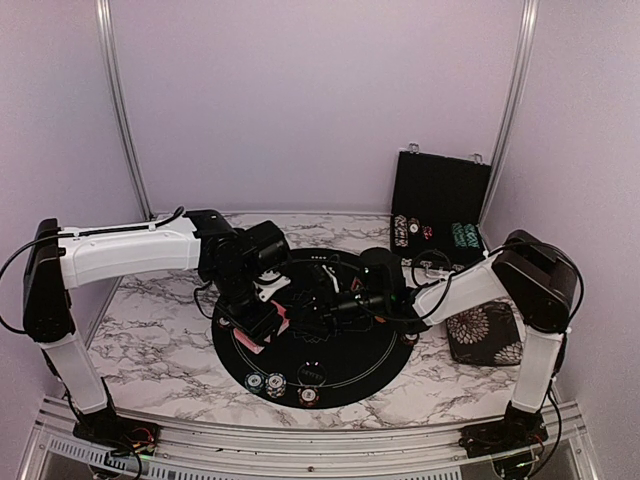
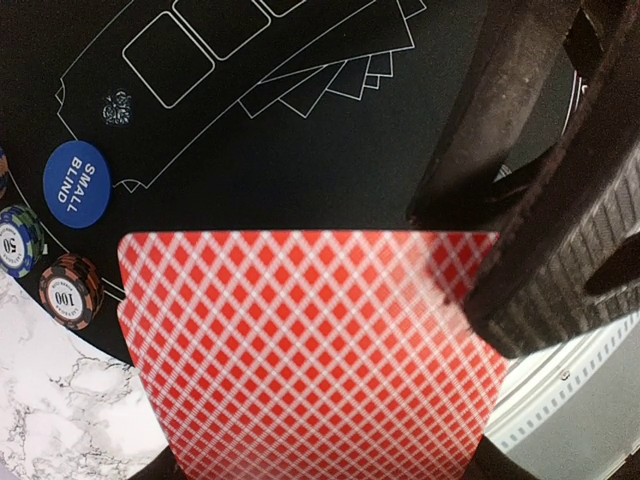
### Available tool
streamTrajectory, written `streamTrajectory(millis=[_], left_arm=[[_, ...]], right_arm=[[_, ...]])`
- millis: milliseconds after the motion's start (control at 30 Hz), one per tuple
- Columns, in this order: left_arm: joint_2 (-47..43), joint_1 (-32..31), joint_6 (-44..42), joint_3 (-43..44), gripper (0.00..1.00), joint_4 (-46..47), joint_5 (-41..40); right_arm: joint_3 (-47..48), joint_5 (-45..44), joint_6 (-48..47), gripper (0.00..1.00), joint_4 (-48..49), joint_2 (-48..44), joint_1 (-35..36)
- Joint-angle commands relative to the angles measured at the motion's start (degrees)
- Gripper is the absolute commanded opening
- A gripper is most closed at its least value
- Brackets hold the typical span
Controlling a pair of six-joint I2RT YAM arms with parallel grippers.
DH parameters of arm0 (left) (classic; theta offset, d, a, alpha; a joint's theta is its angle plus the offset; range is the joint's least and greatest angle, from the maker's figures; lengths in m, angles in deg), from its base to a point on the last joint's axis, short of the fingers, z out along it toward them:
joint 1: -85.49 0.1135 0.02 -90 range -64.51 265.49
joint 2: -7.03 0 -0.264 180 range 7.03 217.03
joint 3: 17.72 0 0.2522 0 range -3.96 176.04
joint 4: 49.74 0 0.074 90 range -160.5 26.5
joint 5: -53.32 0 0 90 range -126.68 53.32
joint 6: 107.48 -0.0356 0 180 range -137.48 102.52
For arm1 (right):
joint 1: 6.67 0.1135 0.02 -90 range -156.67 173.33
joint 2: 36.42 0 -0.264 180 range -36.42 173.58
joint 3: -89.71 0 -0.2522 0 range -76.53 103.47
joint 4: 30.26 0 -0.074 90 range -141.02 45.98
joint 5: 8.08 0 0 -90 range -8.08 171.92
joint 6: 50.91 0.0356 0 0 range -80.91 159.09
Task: Distribute texas hold em gaming equipment
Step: Pick up the poker card from the face-down deck piles.
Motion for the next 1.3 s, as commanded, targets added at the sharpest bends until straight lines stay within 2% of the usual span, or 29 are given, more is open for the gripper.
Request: streamTrajectory(millis=[0, 433, 800, 1267], left_arm=[[-1.91, 0.34, -0.61, -0.4, 0.61, -0.71, 0.54], [-2.6, 0.34, -1.04, -1.19, 0.61, -0.71, 0.86], [-3.19, 0.34, -0.93, -1.63, 0.61, -0.71, 0.37], [-4.0, 0.34, -0.55, -3.08, 0.61, -0.6, -0.04]], right_arm=[[1.04, -0.61, -0.73, 0.22, -0.23, -1.5, 0.53], [2.85, -0.89, -1.53, 0.17, -2.23, -0.86, 0.53], [2.98, -1.07, -1.84, 0.06, -3.25, -1.25, 0.5], [2.44, -1.72, -1.99, 0.04, -3.73, -2.56, 0.49]])
